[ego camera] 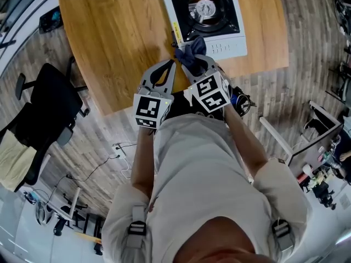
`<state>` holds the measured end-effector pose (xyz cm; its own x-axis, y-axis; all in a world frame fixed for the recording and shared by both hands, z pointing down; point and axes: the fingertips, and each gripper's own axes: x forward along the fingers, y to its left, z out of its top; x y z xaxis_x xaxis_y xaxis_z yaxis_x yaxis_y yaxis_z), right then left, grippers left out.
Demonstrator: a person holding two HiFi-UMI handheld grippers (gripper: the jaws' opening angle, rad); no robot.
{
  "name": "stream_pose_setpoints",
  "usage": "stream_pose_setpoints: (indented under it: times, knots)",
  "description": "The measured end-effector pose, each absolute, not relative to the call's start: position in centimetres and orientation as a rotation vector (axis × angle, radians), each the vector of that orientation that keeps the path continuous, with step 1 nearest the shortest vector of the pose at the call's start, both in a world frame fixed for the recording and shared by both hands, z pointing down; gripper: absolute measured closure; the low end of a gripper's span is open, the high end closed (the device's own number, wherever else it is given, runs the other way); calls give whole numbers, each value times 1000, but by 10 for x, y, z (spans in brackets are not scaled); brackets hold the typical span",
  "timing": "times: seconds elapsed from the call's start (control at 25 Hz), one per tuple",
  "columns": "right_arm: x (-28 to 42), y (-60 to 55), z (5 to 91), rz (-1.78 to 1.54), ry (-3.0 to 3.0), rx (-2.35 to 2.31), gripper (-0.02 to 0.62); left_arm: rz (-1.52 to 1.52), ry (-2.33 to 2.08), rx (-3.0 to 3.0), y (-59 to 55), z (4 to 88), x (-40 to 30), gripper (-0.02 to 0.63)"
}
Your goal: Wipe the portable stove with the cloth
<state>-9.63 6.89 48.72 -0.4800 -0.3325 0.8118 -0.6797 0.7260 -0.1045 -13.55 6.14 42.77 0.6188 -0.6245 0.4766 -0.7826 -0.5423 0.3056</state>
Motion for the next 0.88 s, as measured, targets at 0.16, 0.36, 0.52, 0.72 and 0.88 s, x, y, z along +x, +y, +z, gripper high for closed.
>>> stream_pose_setpoints:
  times: [0.16,0.36,0.52,0.72,0.88]
  knots:
    - [-108,73,482,584,-2166,707,463,441,-1085,2368,58,425,-127,586]
    - [-101,72,460,616,-2252,714,463,488,-1069,2409,48,416,-115,586]
    - [-74,65,437,625,-2301,742,463,471,-1089,2407,33,398,-101,586]
    - [-24,43,409,622,-2345,784,463,425,-1141,2397,9,380,-72,586]
    - [11,26,392,605,-2369,813,463,439,-1132,2394,-4,382,-41,586]
